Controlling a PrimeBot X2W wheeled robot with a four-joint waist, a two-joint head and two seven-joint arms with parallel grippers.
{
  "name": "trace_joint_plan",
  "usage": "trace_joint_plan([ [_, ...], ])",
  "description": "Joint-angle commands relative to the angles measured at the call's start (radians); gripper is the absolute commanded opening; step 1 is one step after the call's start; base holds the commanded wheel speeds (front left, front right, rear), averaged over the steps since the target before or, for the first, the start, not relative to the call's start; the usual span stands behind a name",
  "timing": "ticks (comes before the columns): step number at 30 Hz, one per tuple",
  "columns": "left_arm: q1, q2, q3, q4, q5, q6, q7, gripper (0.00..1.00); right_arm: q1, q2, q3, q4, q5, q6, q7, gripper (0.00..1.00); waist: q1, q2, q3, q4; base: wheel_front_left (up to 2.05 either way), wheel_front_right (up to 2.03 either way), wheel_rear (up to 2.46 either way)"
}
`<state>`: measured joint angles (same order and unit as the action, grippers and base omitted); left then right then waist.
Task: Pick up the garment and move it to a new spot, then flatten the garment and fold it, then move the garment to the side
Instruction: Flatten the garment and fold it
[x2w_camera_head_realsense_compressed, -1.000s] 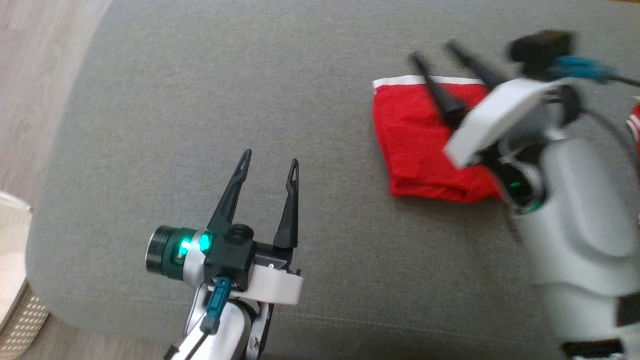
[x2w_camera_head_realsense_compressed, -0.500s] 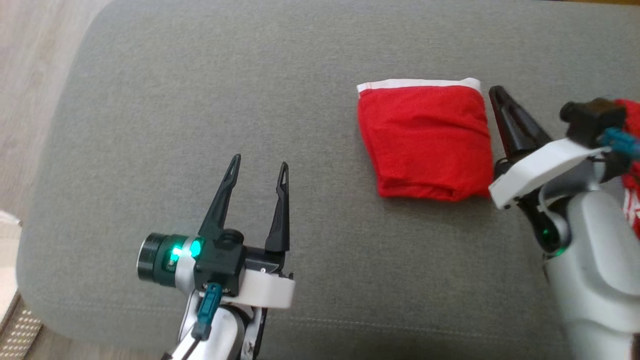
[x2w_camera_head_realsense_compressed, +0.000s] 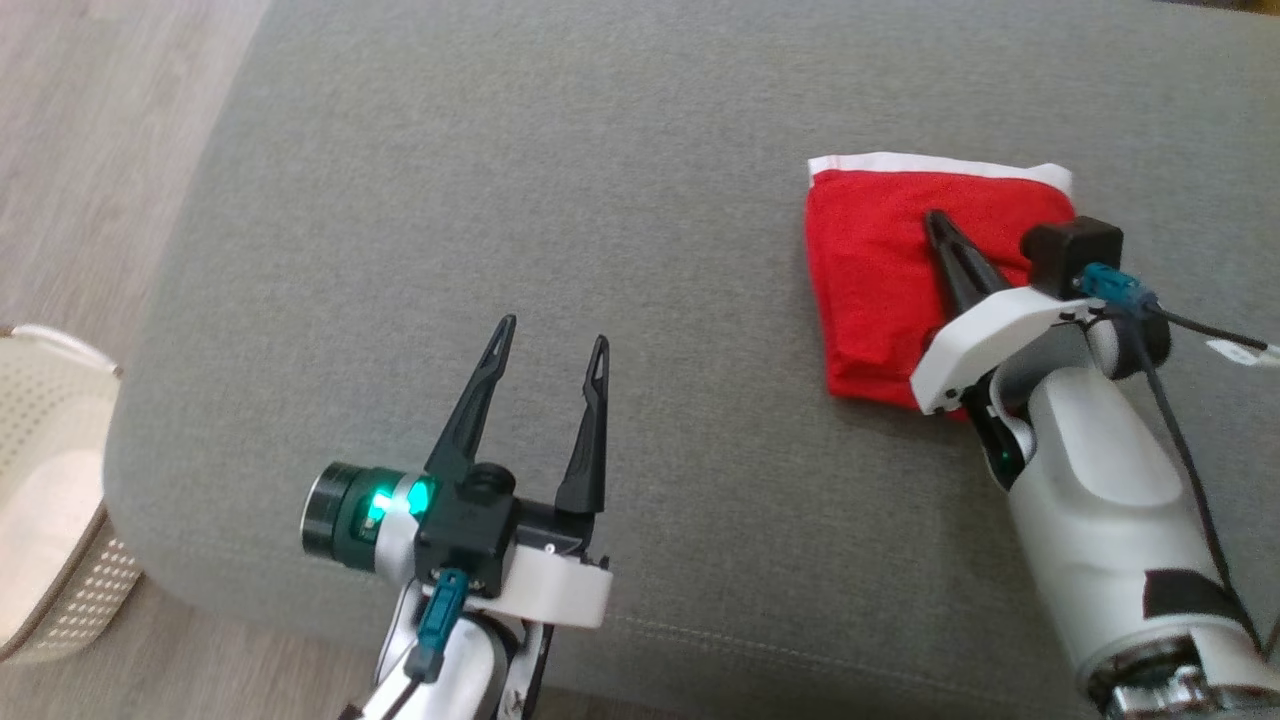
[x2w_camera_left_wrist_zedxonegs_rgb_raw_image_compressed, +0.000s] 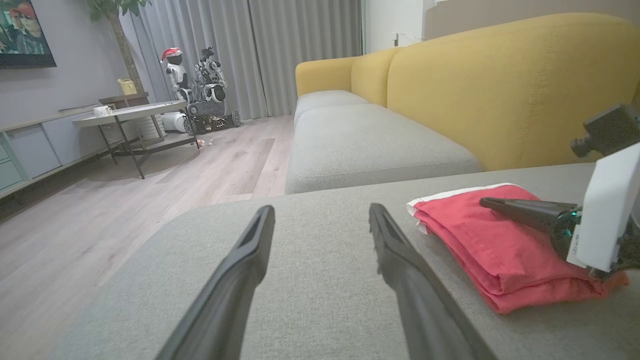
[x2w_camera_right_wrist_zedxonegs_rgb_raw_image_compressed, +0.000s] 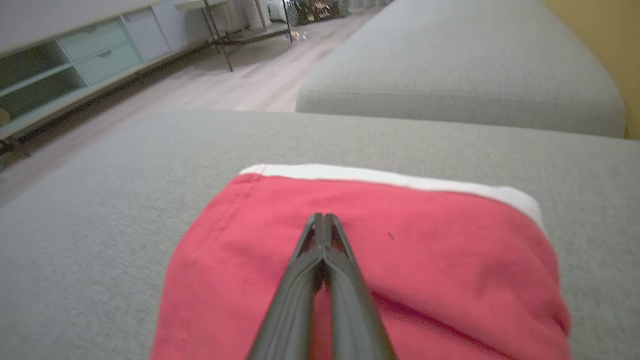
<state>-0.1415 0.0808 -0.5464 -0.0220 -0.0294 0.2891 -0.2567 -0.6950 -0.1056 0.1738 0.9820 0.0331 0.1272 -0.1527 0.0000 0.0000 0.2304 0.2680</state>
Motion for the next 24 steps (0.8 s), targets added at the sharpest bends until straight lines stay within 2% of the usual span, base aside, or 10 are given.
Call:
trace_joint_plan([
  [1,-0.042,-0.005,0.025,-0.028,-0.003,-0.003,-0.005,1.00,-0.044,0.024,-0.008,0.009,-0.032,0.003,-0.018,0.00,0.0000,0.0000,0.011,0.015,0.00,0.00,0.00],
  [10,-0.048,-0.013,0.025,-0.026,-0.007,-0.001,-0.005,1.00,-0.076,0.051,-0.079,0.216,-0.112,0.003,-0.039,0.00,0.0000,0.0000,0.023,0.037,0.00,0.00,0.00],
  [14,-0.053,-0.015,0.030,-0.027,-0.005,0.000,-0.005,1.00,-0.087,0.054,-0.092,0.232,-0.131,0.003,-0.067,0.00,0.0000,0.0000,0.028,0.030,0.00,0.00,0.00],
  [17,-0.052,-0.014,0.036,-0.028,-0.001,0.001,-0.005,1.00,-0.102,0.055,-0.101,0.195,-0.141,0.003,-0.097,0.00,0.0000,0.0000,0.020,0.016,0.00,0.00,0.00],
  [19,-0.049,-0.010,0.042,-0.030,0.002,0.004,-0.005,1.00,-0.104,0.055,-0.096,0.148,-0.127,0.003,-0.106,0.47,0.0000,0.0000,0.010,0.003,0.00,0.00,0.00],
  [20,-0.049,-0.010,0.042,-0.030,0.002,0.004,-0.005,1.00,-0.104,0.055,-0.096,0.148,-0.127,0.003,-0.106,0.47,0.0000,0.0000,0.010,0.003,0.00,0.00,0.00],
  [22,-0.041,-0.005,0.052,-0.034,0.003,0.011,-0.005,1.00,-0.094,0.055,-0.088,0.069,-0.115,0.003,-0.108,1.00,0.0000,0.0000,-0.005,-0.017,0.00,0.00,0.00],
  [24,-0.029,0.001,0.065,-0.039,0.002,0.019,-0.005,1.00,-0.061,0.055,-0.076,-0.013,-0.108,0.003,-0.108,1.00,0.0000,0.0000,-0.025,-0.040,0.00,0.00,0.00],
])
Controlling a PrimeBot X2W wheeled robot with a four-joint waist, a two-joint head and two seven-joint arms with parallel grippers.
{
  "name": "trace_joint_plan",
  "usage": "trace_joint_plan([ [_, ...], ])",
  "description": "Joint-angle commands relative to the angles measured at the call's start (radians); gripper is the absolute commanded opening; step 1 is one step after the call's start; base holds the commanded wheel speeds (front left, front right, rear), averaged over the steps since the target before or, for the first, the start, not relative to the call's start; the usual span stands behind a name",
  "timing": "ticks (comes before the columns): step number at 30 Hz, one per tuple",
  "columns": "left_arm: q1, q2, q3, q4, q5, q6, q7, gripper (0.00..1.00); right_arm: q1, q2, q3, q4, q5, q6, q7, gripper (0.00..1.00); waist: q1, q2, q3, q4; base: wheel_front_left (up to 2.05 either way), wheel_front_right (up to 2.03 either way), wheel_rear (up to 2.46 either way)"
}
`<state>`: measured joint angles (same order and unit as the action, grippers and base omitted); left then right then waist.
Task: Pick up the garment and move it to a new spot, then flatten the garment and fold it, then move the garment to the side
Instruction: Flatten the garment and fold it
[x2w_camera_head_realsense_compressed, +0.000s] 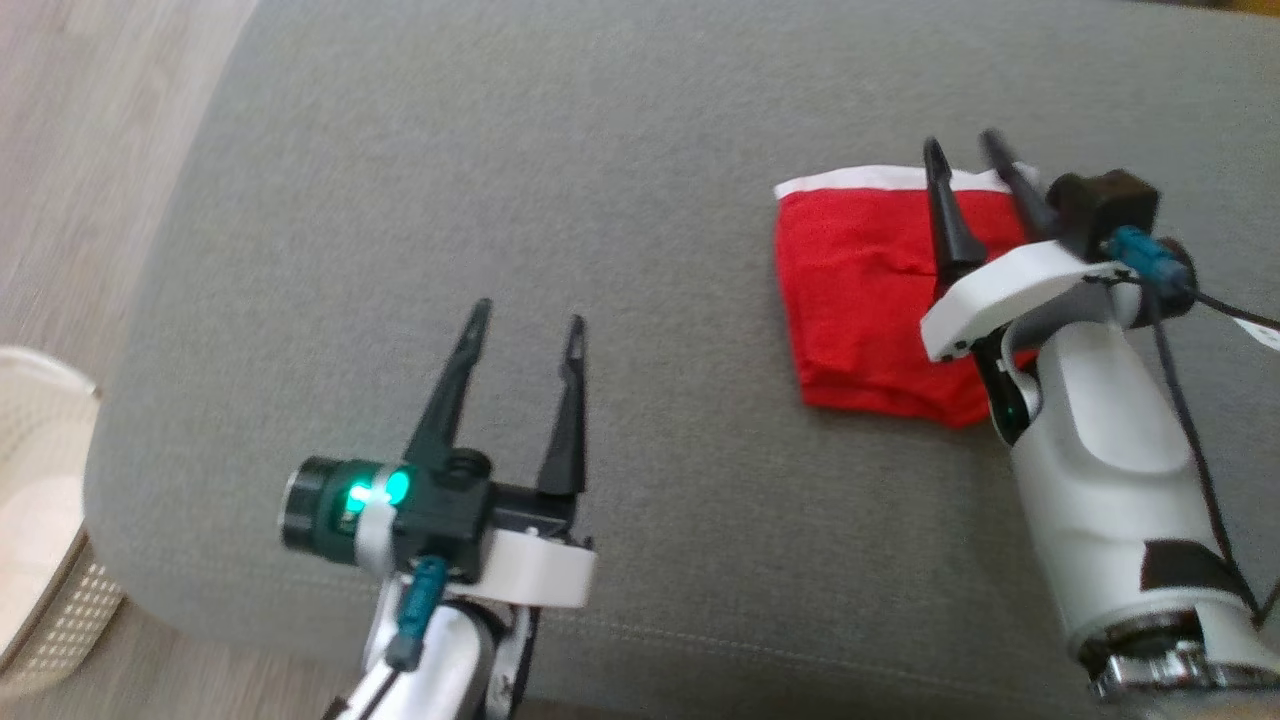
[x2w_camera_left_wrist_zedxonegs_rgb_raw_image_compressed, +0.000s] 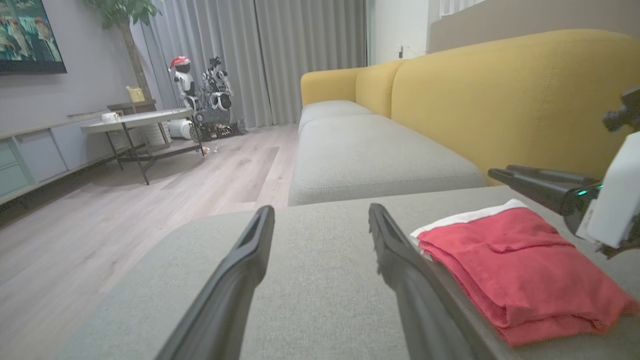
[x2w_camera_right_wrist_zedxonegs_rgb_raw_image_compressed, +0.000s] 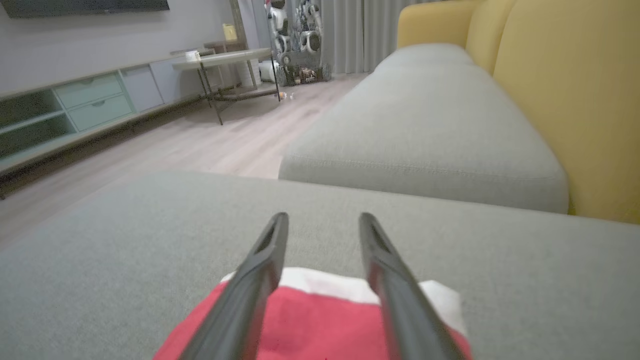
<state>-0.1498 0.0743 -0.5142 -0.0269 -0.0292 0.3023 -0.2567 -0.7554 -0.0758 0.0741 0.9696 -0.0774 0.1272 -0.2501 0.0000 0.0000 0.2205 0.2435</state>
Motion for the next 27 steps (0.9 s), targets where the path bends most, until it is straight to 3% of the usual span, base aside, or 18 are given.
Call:
trace_joint_plan([
  [1,-0.013,0.011,0.040,-0.035,-0.001,0.009,-0.005,1.00,0.022,0.025,0.024,-0.037,0.008,0.003,-0.011,1.00,0.0000,0.0000,-0.027,-0.027,0.00,0.00,0.00],
  [7,0.052,0.034,0.108,-0.035,-0.034,0.024,-0.005,1.00,0.200,0.001,0.106,-0.274,0.095,0.003,-0.011,1.00,0.0000,0.0000,-0.104,-0.100,0.00,0.00,0.00],
  [11,0.075,0.054,0.139,-0.076,-0.031,0.012,-0.005,1.00,0.339,-0.058,0.163,-0.458,0.180,0.003,-0.011,1.00,0.0000,0.0000,-0.135,-0.133,0.00,0.00,0.00],
  [15,0.125,0.065,0.160,-0.101,-0.027,0.005,-0.005,1.00,0.468,-0.078,0.184,-0.608,0.234,0.003,-0.012,1.00,0.0000,0.0000,-0.164,-0.159,0.00,0.00,0.00],
  [21,0.203,0.065,0.181,-0.115,-0.028,-0.025,-0.005,1.00,0.605,-0.061,0.197,-0.718,0.260,0.003,-0.012,1.00,0.0000,0.0000,-0.212,-0.189,0.00,0.00,0.00],
  [27,0.249,0.052,0.206,-0.126,-0.019,-0.041,-0.005,1.00,0.679,-0.047,0.197,-0.747,0.246,0.003,-0.012,1.00,0.0000,0.0000,-0.238,-0.197,0.00,0.00,0.00],
])
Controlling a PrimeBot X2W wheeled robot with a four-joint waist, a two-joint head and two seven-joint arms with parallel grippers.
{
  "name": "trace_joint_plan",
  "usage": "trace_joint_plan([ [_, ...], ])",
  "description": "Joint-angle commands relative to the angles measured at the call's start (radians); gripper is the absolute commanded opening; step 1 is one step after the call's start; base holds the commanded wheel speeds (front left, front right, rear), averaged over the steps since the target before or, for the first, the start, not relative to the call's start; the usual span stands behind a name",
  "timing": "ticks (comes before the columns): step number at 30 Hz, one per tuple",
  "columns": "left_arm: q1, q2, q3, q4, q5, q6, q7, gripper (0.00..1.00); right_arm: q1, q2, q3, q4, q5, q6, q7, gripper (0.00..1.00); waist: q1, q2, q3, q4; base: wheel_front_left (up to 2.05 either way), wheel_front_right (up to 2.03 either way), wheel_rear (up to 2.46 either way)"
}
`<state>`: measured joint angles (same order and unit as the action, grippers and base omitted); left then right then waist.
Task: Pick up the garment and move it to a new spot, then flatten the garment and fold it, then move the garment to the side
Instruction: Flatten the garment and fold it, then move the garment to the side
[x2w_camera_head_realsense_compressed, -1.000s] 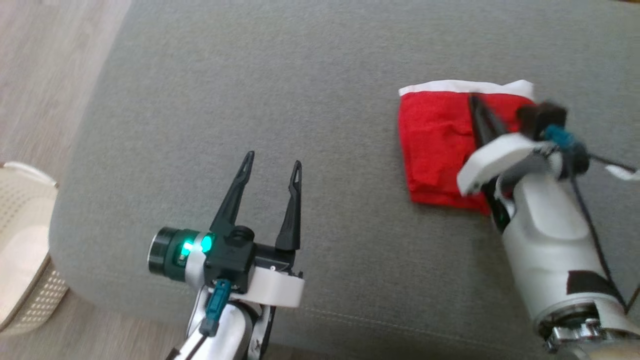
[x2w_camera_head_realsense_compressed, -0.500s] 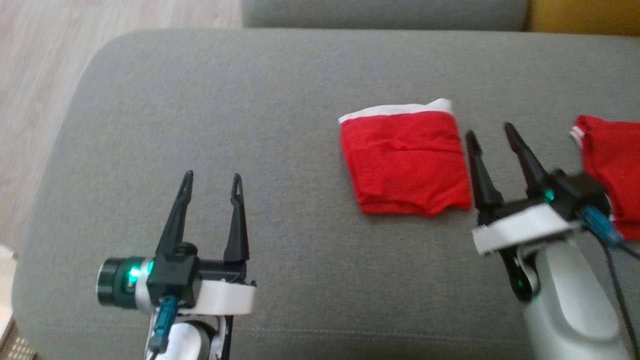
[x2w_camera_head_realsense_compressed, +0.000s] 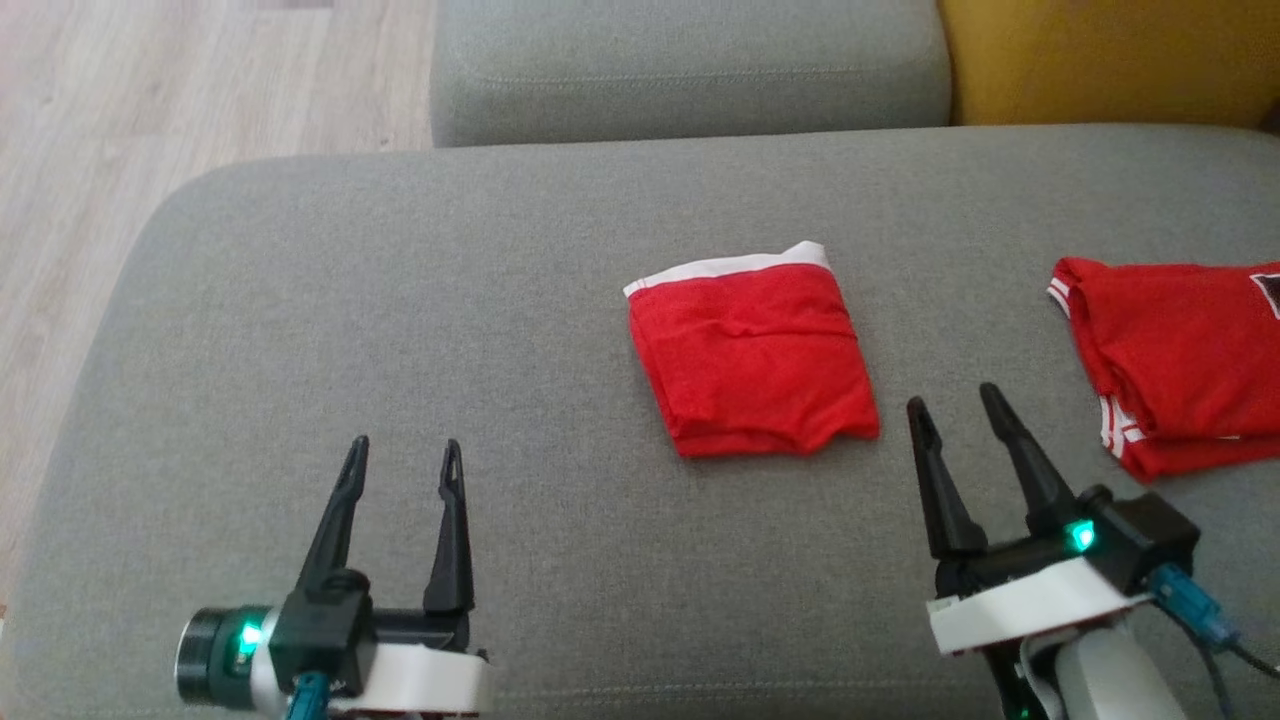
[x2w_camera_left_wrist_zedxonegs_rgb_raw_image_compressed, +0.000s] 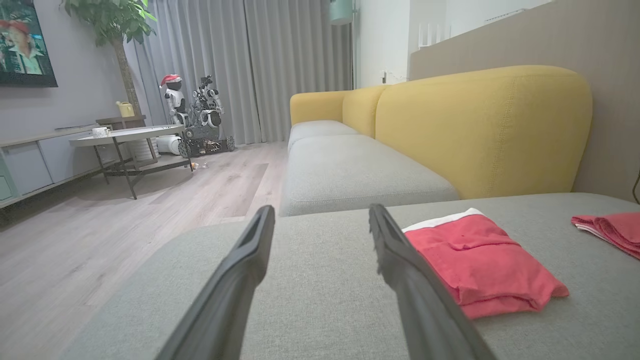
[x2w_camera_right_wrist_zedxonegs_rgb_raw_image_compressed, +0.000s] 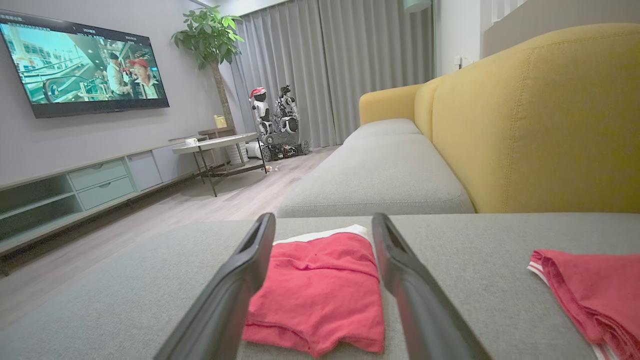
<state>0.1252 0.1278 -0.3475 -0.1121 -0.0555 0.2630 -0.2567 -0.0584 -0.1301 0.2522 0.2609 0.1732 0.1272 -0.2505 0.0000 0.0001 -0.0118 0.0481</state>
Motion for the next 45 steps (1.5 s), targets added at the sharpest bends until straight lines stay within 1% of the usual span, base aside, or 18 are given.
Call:
trace_joint_plan([
  [1,-0.021,-0.004,0.044,-0.039,0.008,-0.004,-0.005,1.00,-0.011,0.009,0.018,-0.038,-0.006,0.003,-0.011,1.00,0.0000,-0.0001,-0.009,-0.001,0.00,0.00,0.00],
  [16,0.028,-0.030,0.087,0.006,0.016,-0.052,-0.005,1.00,0.025,0.026,0.005,0.003,0.003,0.003,-0.011,1.00,0.0000,-0.0001,-0.037,0.000,0.00,0.00,0.00],
  [27,0.031,-0.042,0.104,0.012,0.028,-0.071,-0.005,1.00,0.030,0.032,0.000,0.018,0.007,0.003,-0.011,1.00,0.0000,-0.0001,-0.036,0.006,0.00,0.00,0.00],
  [35,0.029,-0.047,0.101,0.013,0.042,-0.075,-0.005,1.00,0.029,0.033,0.000,0.021,0.010,0.003,-0.011,1.00,0.0000,-0.0001,-0.026,0.017,0.00,0.00,0.00],
  [40,0.015,-0.050,0.093,0.007,0.047,-0.077,-0.005,1.00,-0.008,0.035,0.001,0.036,0.019,0.003,-0.011,1.00,0.0000,-0.0001,-0.001,0.030,0.00,0.00,0.00],
  [43,0.002,-0.051,0.086,0.000,0.050,-0.080,-0.005,1.00,-0.062,0.030,0.008,0.070,0.027,0.003,-0.011,1.00,0.0000,-0.0001,0.026,0.037,0.00,0.00,0.00],
  [45,-0.013,-0.052,0.079,-0.007,0.051,-0.083,-0.005,1.00,-0.120,0.015,0.009,0.105,0.025,0.003,-0.011,1.00,0.0000,-0.0001,0.057,0.044,0.00,0.00,0.00],
])
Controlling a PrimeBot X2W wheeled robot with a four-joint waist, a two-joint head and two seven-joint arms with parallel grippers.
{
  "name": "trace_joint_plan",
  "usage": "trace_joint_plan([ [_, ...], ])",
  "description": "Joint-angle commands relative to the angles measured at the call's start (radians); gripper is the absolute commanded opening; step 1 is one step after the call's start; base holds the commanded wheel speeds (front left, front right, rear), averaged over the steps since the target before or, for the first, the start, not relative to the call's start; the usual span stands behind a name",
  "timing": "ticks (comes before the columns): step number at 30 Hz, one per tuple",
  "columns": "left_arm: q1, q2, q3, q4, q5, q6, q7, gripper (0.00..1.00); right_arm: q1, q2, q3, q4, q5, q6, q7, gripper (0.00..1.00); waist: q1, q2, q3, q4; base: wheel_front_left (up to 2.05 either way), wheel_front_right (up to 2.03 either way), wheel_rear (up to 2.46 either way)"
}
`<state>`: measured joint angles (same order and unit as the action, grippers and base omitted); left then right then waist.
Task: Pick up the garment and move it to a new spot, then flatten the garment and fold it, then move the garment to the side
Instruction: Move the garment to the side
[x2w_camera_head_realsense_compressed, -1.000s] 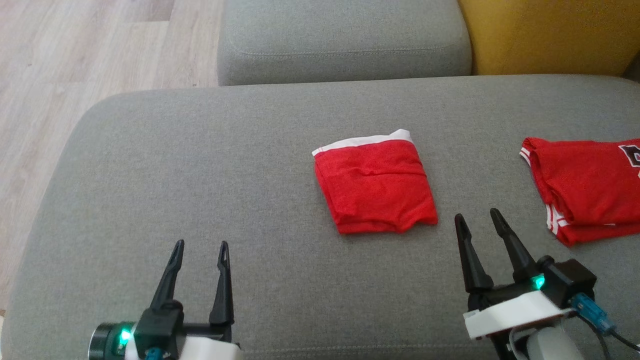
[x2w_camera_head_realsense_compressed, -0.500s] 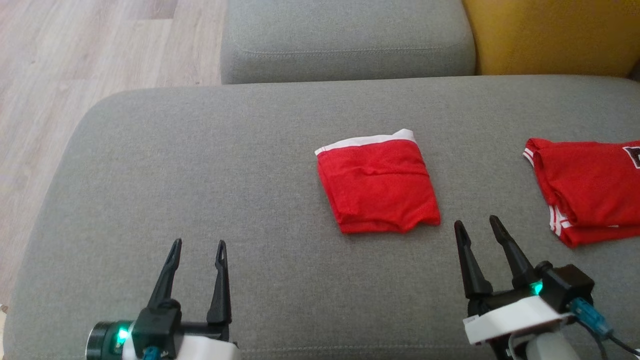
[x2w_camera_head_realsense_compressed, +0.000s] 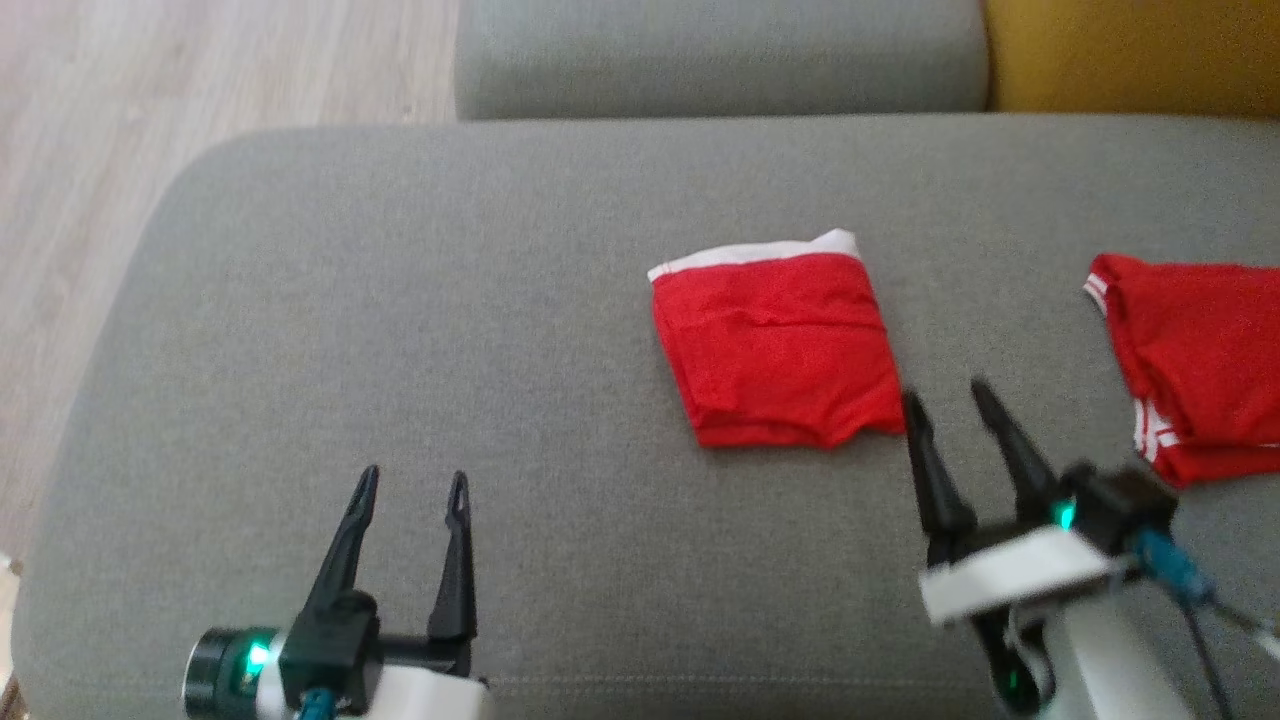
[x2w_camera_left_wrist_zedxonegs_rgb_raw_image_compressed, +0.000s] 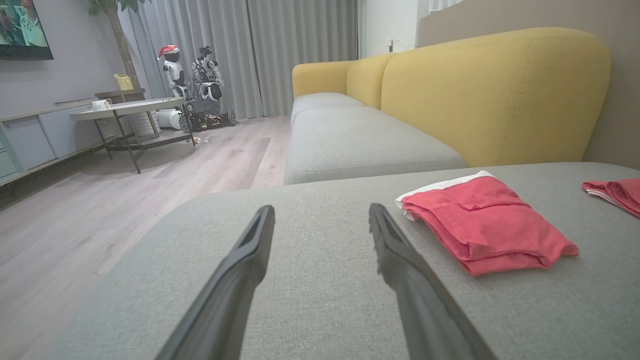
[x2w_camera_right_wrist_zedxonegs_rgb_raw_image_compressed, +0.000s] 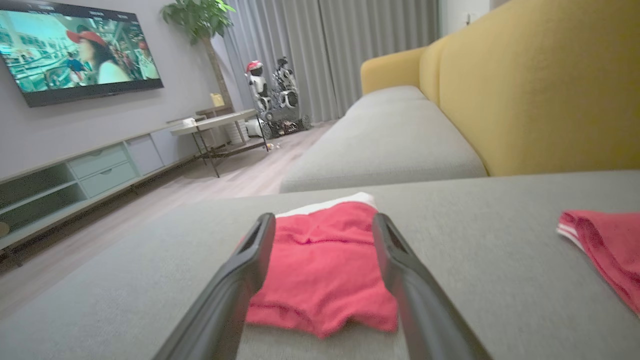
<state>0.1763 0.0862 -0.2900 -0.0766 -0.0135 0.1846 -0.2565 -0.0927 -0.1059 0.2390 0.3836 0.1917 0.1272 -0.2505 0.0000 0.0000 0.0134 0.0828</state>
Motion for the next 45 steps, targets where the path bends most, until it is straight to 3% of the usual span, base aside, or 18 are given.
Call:
trace_joint_plan([
  [1,-0.073,-0.011,0.017,-0.043,0.009,-0.008,-0.005,1.00,-0.117,-0.017,0.020,0.010,0.007,0.003,-0.011,1.00,0.0000,0.0000,0.047,0.014,0.00,0.00,0.00],
  [7,-0.131,-0.018,-0.009,-0.049,-0.012,-0.046,-0.005,1.00,-0.305,-0.055,-0.006,0.214,0.011,0.003,-0.011,1.00,0.0000,0.0000,0.117,0.048,0.00,0.00,0.00],
  [12,-0.157,-0.024,-0.001,-0.059,-0.017,-0.045,-0.005,1.00,-0.429,-0.081,-0.006,0.399,0.021,0.003,0.028,1.00,0.0000,0.0000,0.163,0.075,0.00,0.00,0.00],
  [25,-0.222,-0.032,-0.029,-0.063,-0.004,-0.050,-0.005,1.00,-0.605,-0.112,0.016,0.672,0.038,0.003,0.077,1.00,0.0000,0.0000,0.254,0.110,0.00,0.00,0.00],
  [26,-0.225,-0.032,-0.031,-0.063,-0.004,-0.047,-0.005,1.00,-0.610,-0.108,0.030,0.685,0.040,0.003,0.087,0.88,0.0000,0.0000,0.255,0.110,0.00,0.00,0.00],
  [27,-0.226,-0.033,-0.030,-0.062,-0.005,-0.042,-0.005,1.00,-0.615,-0.105,0.046,0.695,0.042,0.003,0.096,0.52,0.0000,0.0000,0.257,0.109,0.00,0.00,0.00],
  [28,-0.226,-0.033,-0.028,-0.061,-0.006,-0.037,-0.005,1.00,-0.618,-0.101,0.055,0.702,0.053,0.003,0.102,0.35,0.0000,0.0000,0.256,0.106,0.00,0.00,0.00],
  [29,-0.225,-0.033,-0.025,-0.061,-0.008,-0.032,-0.005,1.00,-0.622,-0.099,0.062,0.705,0.061,0.003,0.103,0.00,0.0000,0.0000,0.255,0.103,0.00,0.00,0.00],
  [38,-0.214,-0.034,-0.003,-0.075,-0.004,-0.016,-0.005,1.00,-0.628,-0.132,0.157,0.654,0.126,0.003,0.093,0.00,0.0000,0.0000,0.244,0.029,0.00,0.00,0.00],
  [45,-0.236,-0.027,0.007,-0.090,0.006,-0.027,-0.005,1.00,-0.641,-0.229,0.201,0.544,0.144,0.003,0.118,0.00,0.0000,0.0000,0.283,-0.075,0.00,0.00,0.00],
])
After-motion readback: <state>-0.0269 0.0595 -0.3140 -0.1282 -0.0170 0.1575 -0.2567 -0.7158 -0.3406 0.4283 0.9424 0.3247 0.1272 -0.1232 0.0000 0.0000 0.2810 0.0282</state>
